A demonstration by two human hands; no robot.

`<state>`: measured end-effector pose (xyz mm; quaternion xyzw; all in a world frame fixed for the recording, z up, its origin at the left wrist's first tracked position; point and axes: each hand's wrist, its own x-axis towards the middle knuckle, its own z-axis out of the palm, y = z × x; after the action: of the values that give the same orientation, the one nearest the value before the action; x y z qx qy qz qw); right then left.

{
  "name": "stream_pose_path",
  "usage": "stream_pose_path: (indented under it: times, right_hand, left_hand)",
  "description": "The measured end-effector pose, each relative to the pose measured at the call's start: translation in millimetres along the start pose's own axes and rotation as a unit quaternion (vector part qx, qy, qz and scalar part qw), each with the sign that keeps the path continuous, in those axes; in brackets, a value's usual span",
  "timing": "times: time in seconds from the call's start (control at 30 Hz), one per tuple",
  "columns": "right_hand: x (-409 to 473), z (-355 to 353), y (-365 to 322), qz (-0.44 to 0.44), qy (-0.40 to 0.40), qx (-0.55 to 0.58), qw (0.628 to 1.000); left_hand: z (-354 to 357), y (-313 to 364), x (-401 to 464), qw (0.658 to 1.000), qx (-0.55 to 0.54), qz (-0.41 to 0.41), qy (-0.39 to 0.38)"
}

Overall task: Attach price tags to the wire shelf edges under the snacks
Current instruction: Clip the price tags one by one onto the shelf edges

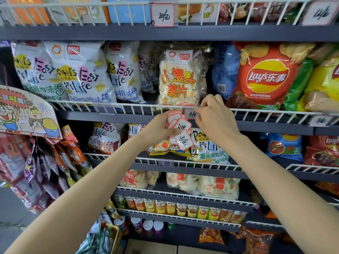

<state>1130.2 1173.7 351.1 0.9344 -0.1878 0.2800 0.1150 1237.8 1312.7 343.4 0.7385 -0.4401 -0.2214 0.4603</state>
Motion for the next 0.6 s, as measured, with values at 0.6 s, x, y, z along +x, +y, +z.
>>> stream_pose_path:
  times: [0.6]
  right_hand:
    - [-0.3,-21.1,-57.2,0.172,-0.094,0.507,0.839]
  left_hand:
    - [-15.4,5.3,-37.0,0.957,-0.239,0.009,0.161]
